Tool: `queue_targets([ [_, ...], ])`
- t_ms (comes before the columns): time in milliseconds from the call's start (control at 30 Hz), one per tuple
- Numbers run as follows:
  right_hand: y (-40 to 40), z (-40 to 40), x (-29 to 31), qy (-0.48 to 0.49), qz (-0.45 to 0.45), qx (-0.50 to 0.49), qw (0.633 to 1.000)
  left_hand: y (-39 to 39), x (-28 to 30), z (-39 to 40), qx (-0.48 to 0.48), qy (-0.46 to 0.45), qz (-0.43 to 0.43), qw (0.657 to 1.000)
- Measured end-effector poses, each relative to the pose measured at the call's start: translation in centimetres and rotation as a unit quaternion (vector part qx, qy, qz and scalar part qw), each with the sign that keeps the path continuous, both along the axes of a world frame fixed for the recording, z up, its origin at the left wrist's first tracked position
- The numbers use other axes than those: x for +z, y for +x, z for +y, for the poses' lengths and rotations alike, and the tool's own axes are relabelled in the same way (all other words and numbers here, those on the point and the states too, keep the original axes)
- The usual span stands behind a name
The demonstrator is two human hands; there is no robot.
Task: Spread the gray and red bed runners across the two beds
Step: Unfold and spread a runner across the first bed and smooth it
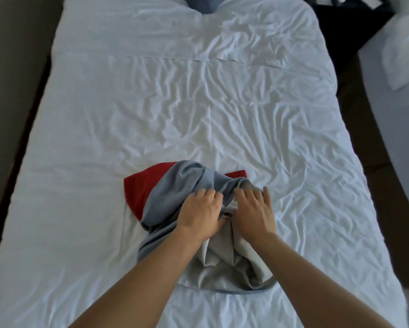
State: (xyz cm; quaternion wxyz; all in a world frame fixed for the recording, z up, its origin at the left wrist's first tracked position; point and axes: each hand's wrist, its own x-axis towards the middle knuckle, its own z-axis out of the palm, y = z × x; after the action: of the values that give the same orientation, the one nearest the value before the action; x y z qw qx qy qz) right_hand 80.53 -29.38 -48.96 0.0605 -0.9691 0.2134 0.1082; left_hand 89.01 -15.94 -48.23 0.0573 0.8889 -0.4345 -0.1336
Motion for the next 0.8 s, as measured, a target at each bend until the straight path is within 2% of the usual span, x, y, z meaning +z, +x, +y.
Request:
queue_targets([
  [100, 0.3, -1.3, -0.7, -0.015, 0.010, -0.028, 0.999, 0.5, -1.0, -2.0, -0.030, 0.062, -0.043, 0.997],
  [233, 1.5, -2.0, -1.3, -0.051, 0.004, -0.064, 0.997, 2.4, -1.7, -1.9, -0.038, 0.113, -0.044, 0.992],
  [433, 3.5, -1.2, -1.5, -0.036, 0.072, -0.047, 0.996, 7.9, -1.1, 6.3, 0.043, 0.138, -0.059, 0.988],
  [567, 6.7, 2.9, -1.8, 0.005, 0.039, 0.009, 0.999, 9.8, -0.1, 9.6, 0.060, 0.093, -0.052, 0.993],
  [700, 9.0, 6.5, -1.6, 0.025, -0.037, 0.055, 0.997, 10.0, 0.3, 8.6, -0.003, 0.004, -0.058, 0.998],
  [800, 9.7, 7.7, -1.2, 0.046, -0.073, 0.067, 0.994, 8.6, -0.3, 6.1, -0.045, 0.012, -0.090, 0.995],
])
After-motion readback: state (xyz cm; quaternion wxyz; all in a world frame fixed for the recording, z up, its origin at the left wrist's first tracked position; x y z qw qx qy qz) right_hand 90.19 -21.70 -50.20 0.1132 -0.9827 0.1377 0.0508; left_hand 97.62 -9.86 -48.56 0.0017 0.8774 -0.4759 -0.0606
